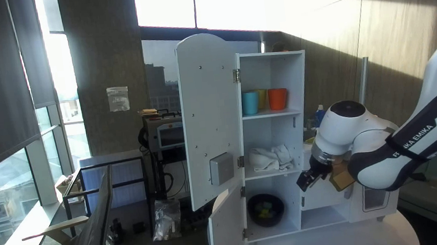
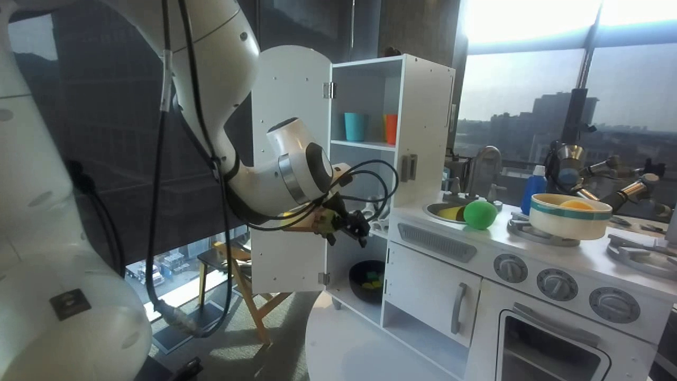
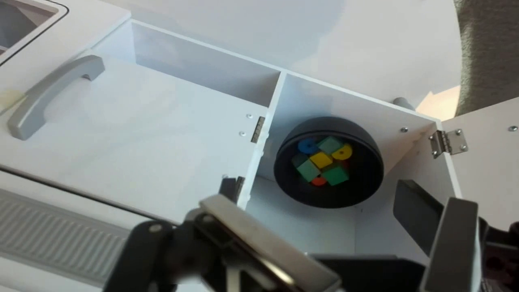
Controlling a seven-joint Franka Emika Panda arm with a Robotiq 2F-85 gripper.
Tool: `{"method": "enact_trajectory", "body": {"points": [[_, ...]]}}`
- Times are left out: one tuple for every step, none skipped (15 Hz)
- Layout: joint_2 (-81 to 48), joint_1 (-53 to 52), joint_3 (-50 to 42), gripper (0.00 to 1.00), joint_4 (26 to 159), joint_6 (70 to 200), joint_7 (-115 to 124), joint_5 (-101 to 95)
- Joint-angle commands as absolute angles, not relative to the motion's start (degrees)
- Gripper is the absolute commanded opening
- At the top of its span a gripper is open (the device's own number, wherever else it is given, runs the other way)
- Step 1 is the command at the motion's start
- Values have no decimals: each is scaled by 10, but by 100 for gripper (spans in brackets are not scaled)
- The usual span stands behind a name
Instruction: Open the cabinets
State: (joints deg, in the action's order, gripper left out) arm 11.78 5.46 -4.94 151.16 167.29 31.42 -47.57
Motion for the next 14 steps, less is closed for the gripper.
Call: {"method": "enact_trajectory", "body": {"points": [[134,113,-93,100,1532,1789,326,-535],[126,129,-103,100,1527,1814,328,-544],[114,138,-115,100,1524,1838,321,-541],[102,145,-127,100,1521,1857,317,-535],[91,150,-137,100,1519,1873,314,-529],[68,131,-161,100,1525,1900,296,-507],[45,112,-183,100,1531,1931,282,-498],[24,118,-166,100,1552,1961,208,-407],[-6,84,-209,100,1546,1995,286,-484],[-35,81,-212,100,1553,2038,304,-511],[-60,97,-209,100,1548,2073,338,-572],[-84,119,-200,100,1539,2103,369,-629],[-108,139,-192,100,1531,2136,379,-674],[-123,155,-191,100,1518,2151,395,-722]]}}
